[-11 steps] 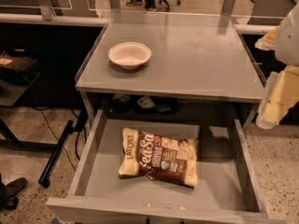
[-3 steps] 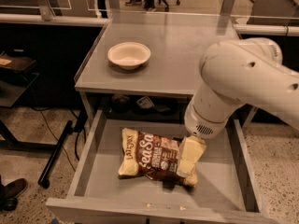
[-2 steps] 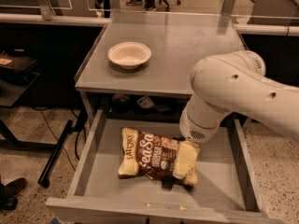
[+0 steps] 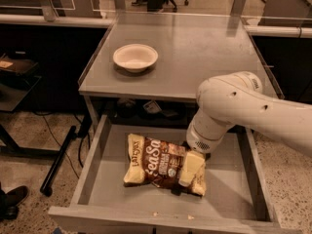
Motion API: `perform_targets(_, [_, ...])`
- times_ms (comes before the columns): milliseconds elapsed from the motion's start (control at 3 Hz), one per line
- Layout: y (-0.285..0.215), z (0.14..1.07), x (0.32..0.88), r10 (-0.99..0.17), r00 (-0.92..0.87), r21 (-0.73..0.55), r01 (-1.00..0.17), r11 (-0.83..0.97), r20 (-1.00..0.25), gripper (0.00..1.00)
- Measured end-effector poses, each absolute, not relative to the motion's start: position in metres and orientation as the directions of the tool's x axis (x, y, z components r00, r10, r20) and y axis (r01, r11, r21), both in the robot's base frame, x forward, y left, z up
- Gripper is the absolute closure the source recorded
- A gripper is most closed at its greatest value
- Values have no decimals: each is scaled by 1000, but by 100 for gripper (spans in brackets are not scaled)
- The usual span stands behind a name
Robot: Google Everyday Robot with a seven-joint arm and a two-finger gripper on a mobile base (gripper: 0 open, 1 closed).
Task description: Pick brown chip bag from top drawer and place on counter
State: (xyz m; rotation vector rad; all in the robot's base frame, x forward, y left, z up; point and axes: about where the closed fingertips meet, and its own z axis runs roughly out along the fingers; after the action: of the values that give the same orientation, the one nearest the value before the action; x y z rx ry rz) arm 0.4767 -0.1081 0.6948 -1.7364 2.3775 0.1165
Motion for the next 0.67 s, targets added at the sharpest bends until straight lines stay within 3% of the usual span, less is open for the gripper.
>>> perform_targets(667, [-106,652,479,-907,-355,9,-932,362,-227,0])
